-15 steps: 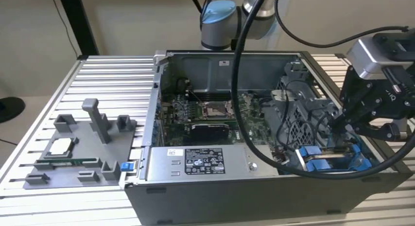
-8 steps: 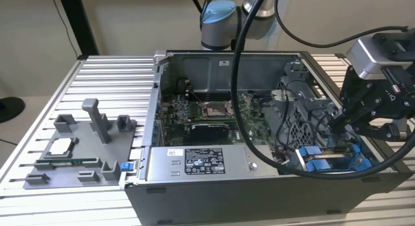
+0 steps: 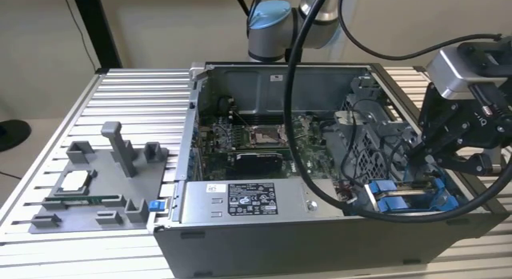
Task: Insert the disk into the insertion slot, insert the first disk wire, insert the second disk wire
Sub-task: 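Insert the second disk wire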
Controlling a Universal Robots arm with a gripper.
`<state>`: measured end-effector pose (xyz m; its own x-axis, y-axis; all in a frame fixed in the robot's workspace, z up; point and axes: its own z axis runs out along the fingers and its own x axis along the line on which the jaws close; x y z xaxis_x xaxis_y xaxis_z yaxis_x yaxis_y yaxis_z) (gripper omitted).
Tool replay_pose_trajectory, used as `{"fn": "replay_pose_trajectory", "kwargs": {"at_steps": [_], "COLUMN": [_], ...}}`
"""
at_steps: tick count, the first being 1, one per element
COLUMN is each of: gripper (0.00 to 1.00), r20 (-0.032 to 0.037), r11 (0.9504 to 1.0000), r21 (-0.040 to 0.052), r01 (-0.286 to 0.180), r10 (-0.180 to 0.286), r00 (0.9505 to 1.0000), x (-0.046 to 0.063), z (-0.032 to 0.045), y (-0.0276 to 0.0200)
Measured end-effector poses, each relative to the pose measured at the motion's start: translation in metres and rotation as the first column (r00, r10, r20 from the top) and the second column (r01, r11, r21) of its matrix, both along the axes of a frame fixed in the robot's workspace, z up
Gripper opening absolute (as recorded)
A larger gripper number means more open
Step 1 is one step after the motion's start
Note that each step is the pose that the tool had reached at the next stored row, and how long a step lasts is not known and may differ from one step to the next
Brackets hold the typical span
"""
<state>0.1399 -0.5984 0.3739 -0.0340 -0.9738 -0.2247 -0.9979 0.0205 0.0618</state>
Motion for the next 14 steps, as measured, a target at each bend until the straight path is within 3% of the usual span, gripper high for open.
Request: {"fn": "replay_pose_trajectory", "kwargs": {"at_steps": [6,14], "gripper": [0.00,0.00], "r20": [0.0174,0.0249], "r11": [0.9999,0.9991], "r21": [-0.0142,-0.0424], "r01": [0.000,0.000], "r10": [0.000,0.001], "r00": [0.9998,0.9997], "x": [-0.0021,-0.0036], "z": [-0.0046,-0.0106], "y": [0.0001,0.0000]}}
